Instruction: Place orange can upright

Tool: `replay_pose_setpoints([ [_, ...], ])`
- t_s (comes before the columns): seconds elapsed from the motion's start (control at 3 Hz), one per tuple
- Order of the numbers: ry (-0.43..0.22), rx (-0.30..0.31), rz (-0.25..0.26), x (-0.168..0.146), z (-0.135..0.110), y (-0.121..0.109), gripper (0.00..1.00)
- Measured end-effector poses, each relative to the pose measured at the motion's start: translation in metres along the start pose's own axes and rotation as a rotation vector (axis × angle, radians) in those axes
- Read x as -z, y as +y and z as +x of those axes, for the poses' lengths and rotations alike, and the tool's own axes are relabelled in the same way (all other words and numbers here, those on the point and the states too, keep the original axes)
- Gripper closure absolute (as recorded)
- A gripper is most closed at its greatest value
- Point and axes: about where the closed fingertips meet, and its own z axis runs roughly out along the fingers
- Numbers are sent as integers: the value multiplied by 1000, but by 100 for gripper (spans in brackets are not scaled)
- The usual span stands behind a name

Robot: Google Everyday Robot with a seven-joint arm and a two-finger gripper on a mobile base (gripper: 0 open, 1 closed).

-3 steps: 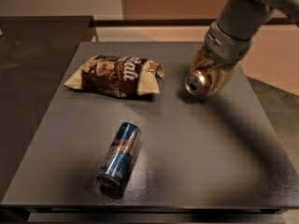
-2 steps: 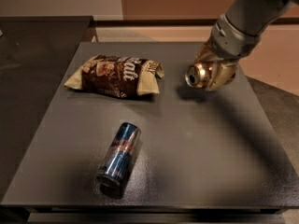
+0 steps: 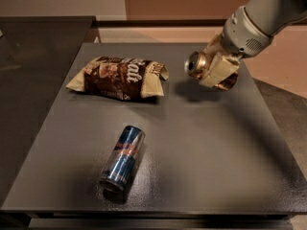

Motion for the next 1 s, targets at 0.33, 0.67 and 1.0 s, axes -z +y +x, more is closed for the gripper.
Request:
replay_pose_setpoints([
  [0.33, -114, -120, 34, 5, -14, -6, 100],
  [0.67, -257, -194, 54, 8, -19, -11, 100],
  [1.0, -414, -237, 71, 12, -21, -13, 100],
])
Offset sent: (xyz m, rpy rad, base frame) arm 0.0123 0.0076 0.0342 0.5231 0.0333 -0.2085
